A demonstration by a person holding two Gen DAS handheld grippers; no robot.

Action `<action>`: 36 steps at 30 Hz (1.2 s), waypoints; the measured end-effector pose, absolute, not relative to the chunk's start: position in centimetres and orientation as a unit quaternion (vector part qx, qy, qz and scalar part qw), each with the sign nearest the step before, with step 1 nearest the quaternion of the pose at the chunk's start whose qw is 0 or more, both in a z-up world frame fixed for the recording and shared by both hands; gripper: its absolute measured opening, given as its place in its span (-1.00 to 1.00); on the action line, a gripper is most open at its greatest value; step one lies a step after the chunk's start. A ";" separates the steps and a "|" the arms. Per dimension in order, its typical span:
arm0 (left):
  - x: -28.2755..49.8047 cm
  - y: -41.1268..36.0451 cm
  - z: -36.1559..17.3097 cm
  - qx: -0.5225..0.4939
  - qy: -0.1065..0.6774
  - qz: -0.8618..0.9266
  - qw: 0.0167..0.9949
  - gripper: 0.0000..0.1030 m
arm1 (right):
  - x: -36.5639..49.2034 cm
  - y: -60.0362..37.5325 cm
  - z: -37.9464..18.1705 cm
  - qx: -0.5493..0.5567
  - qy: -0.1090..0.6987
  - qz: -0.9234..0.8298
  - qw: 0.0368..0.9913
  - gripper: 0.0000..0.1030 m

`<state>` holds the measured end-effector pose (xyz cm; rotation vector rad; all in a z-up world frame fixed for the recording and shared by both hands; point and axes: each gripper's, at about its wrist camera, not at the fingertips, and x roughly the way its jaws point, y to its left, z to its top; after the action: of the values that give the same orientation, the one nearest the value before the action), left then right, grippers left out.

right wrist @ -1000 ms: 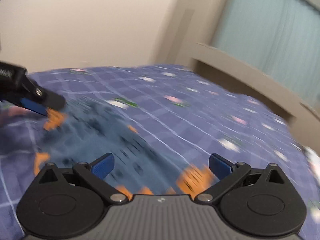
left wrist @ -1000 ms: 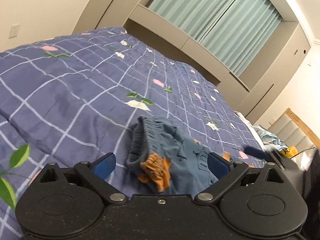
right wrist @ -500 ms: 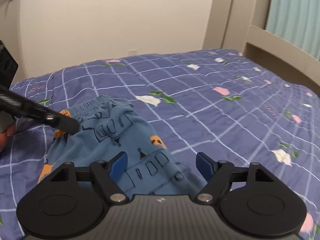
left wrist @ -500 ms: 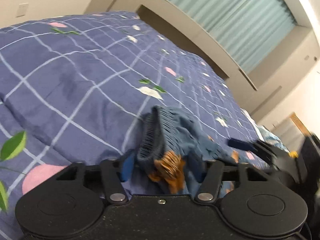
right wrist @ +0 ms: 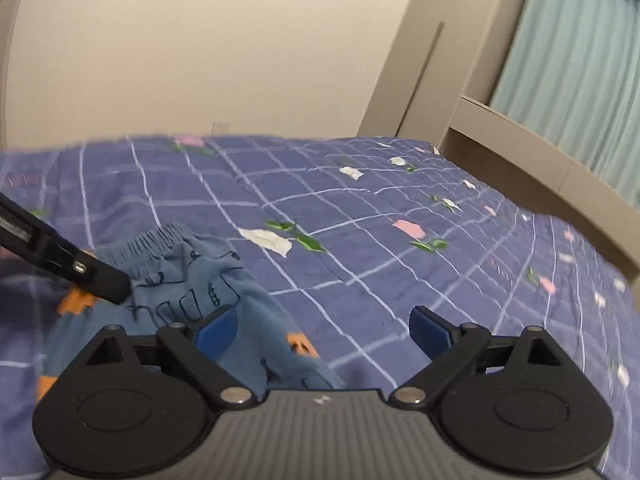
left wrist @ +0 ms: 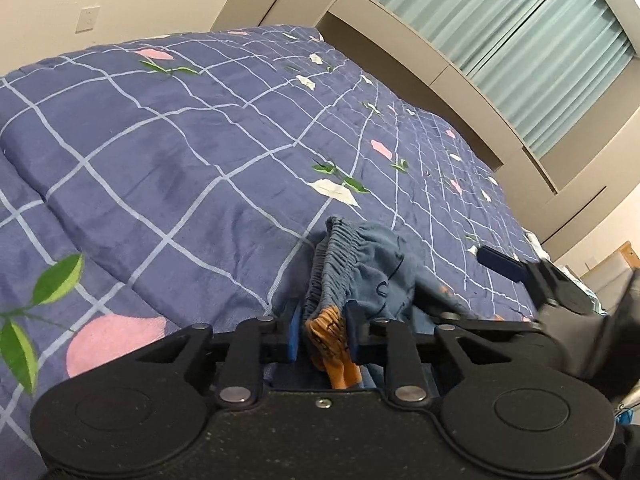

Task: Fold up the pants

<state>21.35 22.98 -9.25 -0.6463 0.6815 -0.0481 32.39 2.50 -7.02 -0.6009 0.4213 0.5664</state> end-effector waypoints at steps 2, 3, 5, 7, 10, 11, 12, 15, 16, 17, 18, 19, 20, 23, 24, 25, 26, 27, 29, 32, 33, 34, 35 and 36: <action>21.3 23.0 -9.3 -0.313 0.329 -0.021 0.891 -0.53 | 33.0 3.4 -7.9 -0.311 0.202 0.253 0.893 0.98; 21.2 23.0 -9.4 -0.314 0.328 -0.021 0.891 -0.53 | 33.1 3.5 -8.0 -0.309 0.199 0.249 0.896 0.99; 21.2 23.0 -9.4 -0.315 0.327 -0.020 0.891 -0.50 | 33.0 3.6 -7.8 -0.308 0.198 0.237 0.900 0.99; 21.2 23.0 -9.6 -0.316 0.328 -0.019 0.890 -0.41 | 32.2 3.2 -7.3 -0.316 0.183 0.219 0.905 0.98; 20.8 23.3 -9.9 -0.330 0.323 -0.018 0.887 -0.29 | 30.0 1.5 -6.3 -0.329 0.157 0.202 0.909 0.99; 20.6 23.3 -9.9 -0.333 0.320 -0.020 0.887 -0.25 | 29.0 0.6 -5.9 -0.326 0.151 0.198 0.912 0.99; 20.5 23.3 -10.0 -0.333 0.318 -0.020 0.887 -0.22 | 28.0 -0.2 -5.3 -0.323 0.151 0.193 0.914 0.99; 20.1 23.0 -10.0 -0.336 0.313 -0.018 0.888 -0.09 | 24.9 -2.6 -3.9 -0.315 0.146 0.162 0.924 0.99; 20.1 22.9 -10.0 -0.337 0.312 -0.018 0.888 -0.06 | 23.8 -3.4 -3.4 -0.310 0.143 0.155 0.927 0.99; 20.0 22.7 -10.0 -0.338 0.311 -0.017 0.888 0.01 | 22.8 -4.2 -3.2 -0.303 0.143 0.146 0.931 0.99; 20.0 22.6 -9.9 -0.340 0.309 -0.017 0.888 0.10 | 21.7 -5.0 -3.1 -0.295 0.146 0.132 0.935 0.99; 19.9 22.4 -10.0 -0.342 0.308 -0.017 0.888 0.14 | 20.6 -5.8 -3.2 -0.290 0.154 0.116 0.937 1.00; 19.9 22.2 -9.9 -0.343 0.307 -0.016 0.888 0.19 | 20.0 -6.4 -3.5 -0.286 0.163 0.100 0.939 1.00; 19.9 21.6 -9.9 -0.341 0.303 -0.004 0.890 0.19 | 18.4 -8.0 -4.9 -0.256 0.199 0.077 0.943 1.00; 19.9 21.5 -9.9 -0.342 0.303 0.004 0.890 0.02 | 18.1 -8.3 -5.4 -0.245 0.210 0.077 0.943 1.00; 19.9 21.6 -9.9 -0.344 0.303 0.012 0.889 -0.13 | 17.9 -8.4 -5.9 -0.238 0.221 0.075 0.943 1.00; 20.0 21.6 -9.9 -0.345 0.305 0.022 0.887 -0.41 | 17.8 -8.4 -6.4 -0.236 0.230 0.075 0.941 1.00; 20.1 21.8 -10.0 -0.348 0.308 0.025 0.885 -0.43 | 17.7 -8.3 -6.9 -0.238 0.239 0.078 0.938 1.00; 19.9 21.9 -9.8 -0.354 0.305 0.025 0.884 -0.53 | 17.5 -8.2 -7.7 -0.244 0.240 0.072 0.937 1.00; 19.5 21.3 -8.7 -0.328 0.293 0.026 0.898 -0.62 | 17.3 -8.2 -8.0 -0.246 0.235 0.069 0.938 1.00; 19.3 21.1 -8.2 -0.318 0.286 0.026 0.903 -0.63 | 17.3 -8.2 -8.0 -0.247 0.233 0.067 0.938 1.00; 19.1 20.7 -7.7 -0.306 0.278 0.026 0.910 -0.63 | 17.2 -8.1 -8.1 -0.249 0.230 0.065 0.939 1.00; 19.0 20.4 -7.3 -0.292 0.273 0.027 0.916 -0.63 | 17.1 -8.1 -8.3 -0.250 0.229 0.064 0.939 1.00; 18.9 20.0 -6.9 -0.281 0.272 0.029 0.920 -0.64 | 17.1 -8.1 -8.5 -0.251 0.226 0.063 0.939 1.00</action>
<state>18.91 20.04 -6.92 -0.5773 0.5586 0.0592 17.05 -8.10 -8.46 -0.5120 0.4622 0.1294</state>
